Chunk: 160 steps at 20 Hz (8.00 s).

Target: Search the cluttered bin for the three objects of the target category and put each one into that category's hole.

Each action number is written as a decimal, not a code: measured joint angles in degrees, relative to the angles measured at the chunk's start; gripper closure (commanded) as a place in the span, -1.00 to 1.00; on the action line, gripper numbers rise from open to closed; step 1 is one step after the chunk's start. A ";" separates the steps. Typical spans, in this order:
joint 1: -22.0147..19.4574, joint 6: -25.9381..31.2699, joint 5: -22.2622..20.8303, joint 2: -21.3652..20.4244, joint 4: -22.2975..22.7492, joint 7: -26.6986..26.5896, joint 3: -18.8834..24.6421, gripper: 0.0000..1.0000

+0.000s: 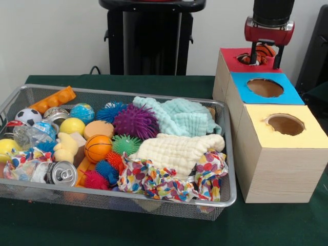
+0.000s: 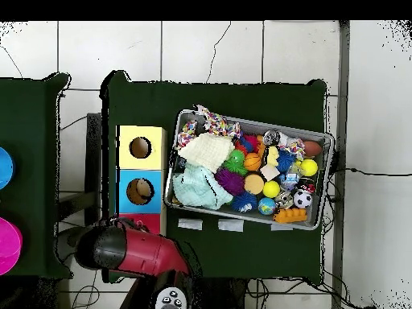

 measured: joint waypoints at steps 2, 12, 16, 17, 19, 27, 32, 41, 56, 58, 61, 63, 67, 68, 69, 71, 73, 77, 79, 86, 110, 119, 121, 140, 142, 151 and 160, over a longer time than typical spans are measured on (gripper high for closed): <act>1.05 -0.04 -0.64 0.09 -0.49 0.01 -0.91 -1.00; 10.50 0.67 -8.03 -0.04 -5.05 0.01 -10.74 -1.00; 14.39 2.74 -12.07 -0.11 -7.94 0.01 -15.67 -1.00; 15.24 3.54 -13.24 -0.11 -9.01 0.01 -17.05 -1.00; 15.69 4.41 -14.31 -0.11 -10.23 0.01 -18.25 -1.00; 14.51 6.13 -15.83 -0.08 -13.56 0.01 -19.93 -1.00; 12.87 7.69 -16.04 -0.06 -15.48 0.01 -20.10 -1.00; 6.65 7.88 -21.48 -0.01 -20.06 0.01 -20.13 -1.00; -7.53 5.45 -29.55 -0.79 -21.17 0.01 -16.74 -1.00; -9.98 3.56 -31.55 -1.08 -21.16 0.01 -15.33 -1.00; -12.21 1.21 -33.50 -1.17 -21.17 0.01 -14.04 -1.00; -13.83 -0.59 -35.01 -1.17 -21.17 0.01 -12.99 -1.00; -17.96 -4.12 -38.18 -1.11 -21.18 0.01 -10.21 -1.00; -18.34 -4.31 -38.44 -1.10 -21.19 0.01 -9.92 -1.00; -19.92 -4.89 -39.62 -1.03 -21.25 0.01 -8.63 -1.00; -21.51 -4.95 -40.68 -0.94 -21.28 0.01 -7.25 -1.00; -22.83 -4.95 -41.48 -0.83 -21.32 0.01 -6.04 -1.00; -25.28 -4.95 -43.08 -0.45 -21.56 0.01 -3.48 -1.00; -25.93 -4.95 -43.66 -0.20 -21.78 0.01 -2.76 -1.00; -26.75 -7.89 -46.98 3.07 -22.88 0.01 -2.22 -1.00; -31.08 -10.54 -50.93 6.65 -26.29 0.01 -1.91 -1.00; -32.43 -13.49 -52.29 9.57 -28.66 0.01 -1.75 -1.00; -32.96 -14.58 -52.76 10.31 -29.05 0.01 -1.53 -1.00; -37.28 -24.73 -57.11 15.93 -31.85 0.01 1.70 -1.00; -37.28 -24.75 -57.19 16.36 -32.15 0.01 1.78 -1.00; -37.08 -23.00 -56.74 18.59 -32.46 0.01 1.86 -1.00; -35.35 -17.15 -53.75 19.01 -33.47 0.01 0.79 -1.00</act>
